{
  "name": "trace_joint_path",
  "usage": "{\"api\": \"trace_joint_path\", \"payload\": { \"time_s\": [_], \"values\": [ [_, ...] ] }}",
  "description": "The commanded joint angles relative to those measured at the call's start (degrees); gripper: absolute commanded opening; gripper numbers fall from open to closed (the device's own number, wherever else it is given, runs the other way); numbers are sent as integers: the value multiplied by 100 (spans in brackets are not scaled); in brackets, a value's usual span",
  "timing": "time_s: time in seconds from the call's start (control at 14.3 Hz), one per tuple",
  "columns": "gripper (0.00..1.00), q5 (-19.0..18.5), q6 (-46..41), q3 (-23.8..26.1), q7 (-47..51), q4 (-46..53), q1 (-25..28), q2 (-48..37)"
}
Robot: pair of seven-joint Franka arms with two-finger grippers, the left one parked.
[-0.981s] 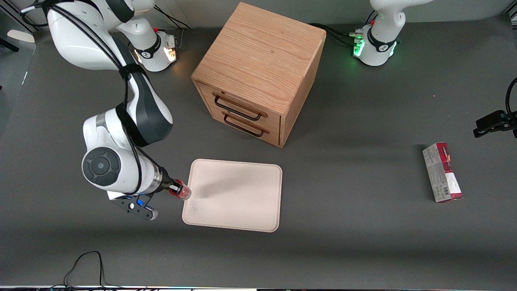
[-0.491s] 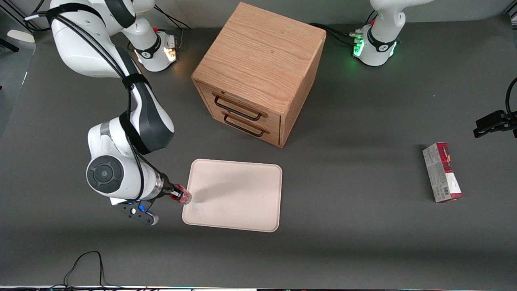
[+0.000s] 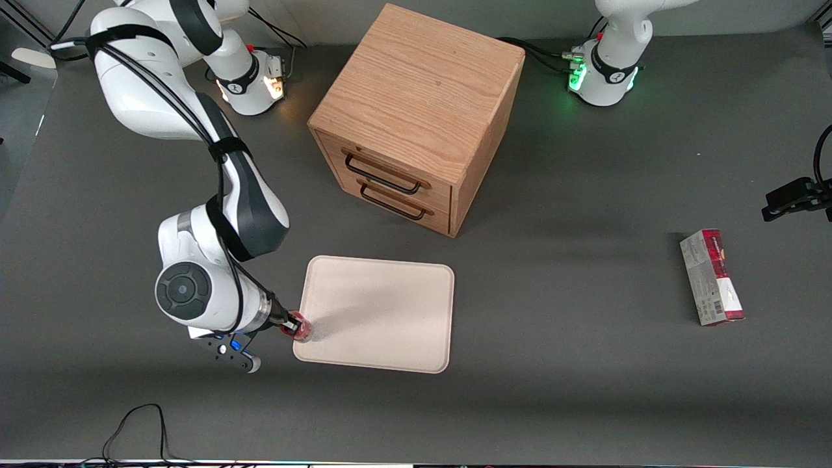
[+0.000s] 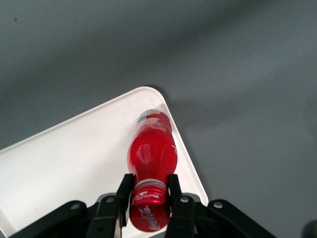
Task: Place coke bottle on tray
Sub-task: 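Carry the red bottle over the white tray's corner and lower it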
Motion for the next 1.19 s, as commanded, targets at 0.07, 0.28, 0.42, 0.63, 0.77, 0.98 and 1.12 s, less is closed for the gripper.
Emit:
{"api": "trace_joint_path", "payload": {
  "time_s": [0.07,0.28,0.42,0.63,0.77,0.98,1.12],
  "values": [
    [0,-115,42,21,466,198,18,177],
    [0,-106,42,29,572,189,27,257],
    [0,-97,94,30,808,189,27,265],
    [0,-88,165,47,1160,189,27,309],
    [0,-88,165,56,1354,189,27,318],
    [0,-88,182,73,1679,206,36,336],
    [0,-88,182,73,1863,206,36,336]
  ]
}}
